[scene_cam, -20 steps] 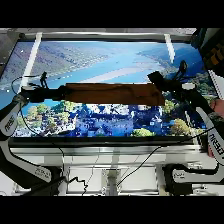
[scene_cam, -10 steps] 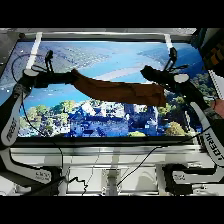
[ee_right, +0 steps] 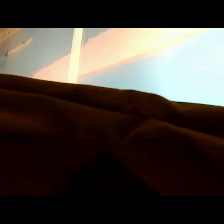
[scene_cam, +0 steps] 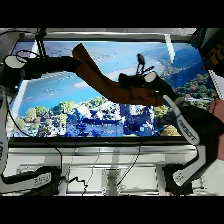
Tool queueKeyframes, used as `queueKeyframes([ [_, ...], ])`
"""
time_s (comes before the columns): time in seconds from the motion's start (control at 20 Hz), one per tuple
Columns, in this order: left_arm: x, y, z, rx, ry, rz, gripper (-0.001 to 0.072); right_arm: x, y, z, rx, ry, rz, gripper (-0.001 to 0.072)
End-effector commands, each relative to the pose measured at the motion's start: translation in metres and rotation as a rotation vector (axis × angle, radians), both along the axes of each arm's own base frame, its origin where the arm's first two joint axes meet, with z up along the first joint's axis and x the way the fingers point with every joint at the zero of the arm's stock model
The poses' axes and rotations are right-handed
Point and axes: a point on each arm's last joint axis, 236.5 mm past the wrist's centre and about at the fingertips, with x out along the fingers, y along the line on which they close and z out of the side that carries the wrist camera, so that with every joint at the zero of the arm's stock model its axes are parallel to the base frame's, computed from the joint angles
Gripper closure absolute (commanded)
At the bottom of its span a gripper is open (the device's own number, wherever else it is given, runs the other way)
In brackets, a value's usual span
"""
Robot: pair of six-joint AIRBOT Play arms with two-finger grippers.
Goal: Fold the clothes and pants, and hang the long-sleeved shirts on hangers.
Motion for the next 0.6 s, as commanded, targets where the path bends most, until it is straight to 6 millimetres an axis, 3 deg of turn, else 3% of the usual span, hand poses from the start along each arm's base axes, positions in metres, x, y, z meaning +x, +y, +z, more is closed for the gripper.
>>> queueKeyframes([
  [0.0,-0.007,-0.007,0.015,-0.002,-0.034,-0.011,0.0688,-0.028,0.047,-0.047,-0.032,0.143,0.110,0.0700],
  [0.2,-0.002,0.006,0.028,-0.001,-0.078,0.035,0.0688,-0.050,0.087,-0.060,-0.053,0.164,0.191,0.0700],
  [0.4,0.002,0.022,0.057,0.037,-0.204,0.082,0.0688,-0.068,0.130,-0.045,-0.043,0.113,0.261,0.0699],
  [0.5,0.002,0.023,0.060,0.036,-0.210,0.089,0.0688,-0.070,0.134,-0.037,-0.053,0.096,0.293,0.0699],
  [0.55,0.001,0.020,0.057,0.030,-0.195,0.080,0.0688,-0.066,0.127,-0.033,-0.069,0.089,0.297,0.0698],
])
